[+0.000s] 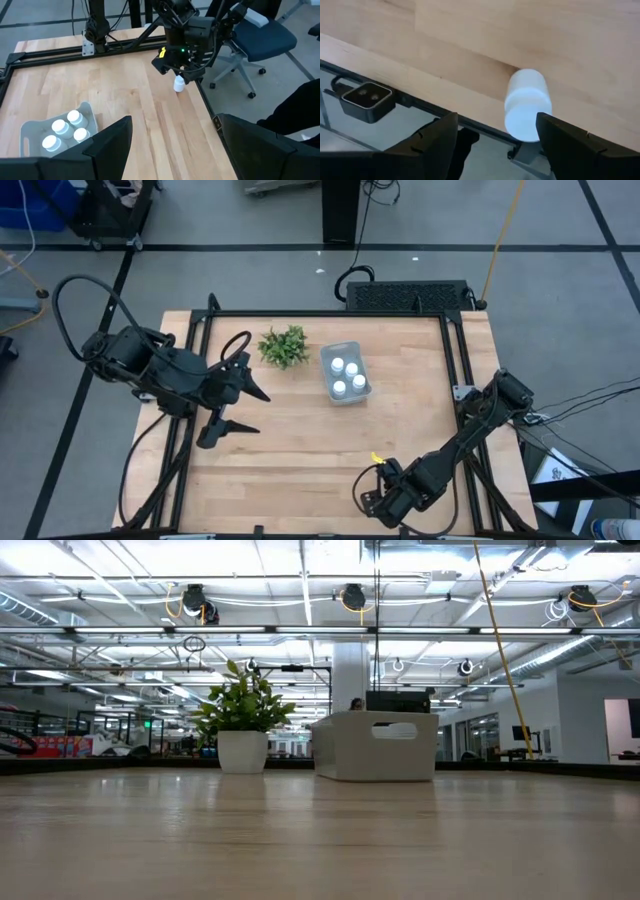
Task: Pick and place pill bottles into a basket
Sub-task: Put the white pill bottle into the gray bin
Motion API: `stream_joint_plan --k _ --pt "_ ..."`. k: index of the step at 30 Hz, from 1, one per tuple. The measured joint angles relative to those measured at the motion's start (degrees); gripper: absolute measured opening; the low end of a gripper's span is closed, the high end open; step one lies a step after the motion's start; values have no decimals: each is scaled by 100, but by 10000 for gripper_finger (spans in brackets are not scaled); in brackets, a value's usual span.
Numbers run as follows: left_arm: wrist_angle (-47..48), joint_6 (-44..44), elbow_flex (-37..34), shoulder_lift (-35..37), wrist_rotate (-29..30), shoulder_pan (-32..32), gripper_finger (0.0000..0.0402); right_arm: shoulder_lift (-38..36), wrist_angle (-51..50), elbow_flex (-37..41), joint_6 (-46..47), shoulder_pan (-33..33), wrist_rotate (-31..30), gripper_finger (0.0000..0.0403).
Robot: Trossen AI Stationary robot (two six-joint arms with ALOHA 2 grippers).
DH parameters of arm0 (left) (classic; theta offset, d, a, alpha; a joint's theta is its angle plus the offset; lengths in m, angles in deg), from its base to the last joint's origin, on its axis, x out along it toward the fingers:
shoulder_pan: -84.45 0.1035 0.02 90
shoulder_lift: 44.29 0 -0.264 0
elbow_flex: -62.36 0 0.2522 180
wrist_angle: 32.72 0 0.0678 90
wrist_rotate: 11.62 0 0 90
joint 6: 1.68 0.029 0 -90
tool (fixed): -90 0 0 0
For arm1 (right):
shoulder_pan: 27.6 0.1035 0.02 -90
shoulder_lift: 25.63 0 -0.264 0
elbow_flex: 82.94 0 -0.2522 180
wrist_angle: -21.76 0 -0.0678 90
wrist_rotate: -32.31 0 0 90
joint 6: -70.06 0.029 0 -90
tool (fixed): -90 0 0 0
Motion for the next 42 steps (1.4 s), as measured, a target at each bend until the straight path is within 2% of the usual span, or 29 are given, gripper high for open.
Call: stream_joint_plan --k 7,17,24,31,35,38,42 --pt "-3 -82 0 2 2 0 310 -2 -174 0 33 134 126 265" --pt "-33 -90 0 7 26 0 306 -2 -433 27 -25 170 -148 265" --pt "-35 -105 0 9 28 0 305 1 295 431 -34 172 1 265" --pt "-35 -140 -2 9 31 0 307 21 280 492 -1 174 13 265" --pt "-33 -140 -1 9 31 0 305 22 500 653 10 174 314 265" --pt "-34 -140 -2 9 31 0 302 24 569 686 62 176 179 265" --pt "-33 -137 -2 9 31 0 301 21 653 686 27 169 244 250"
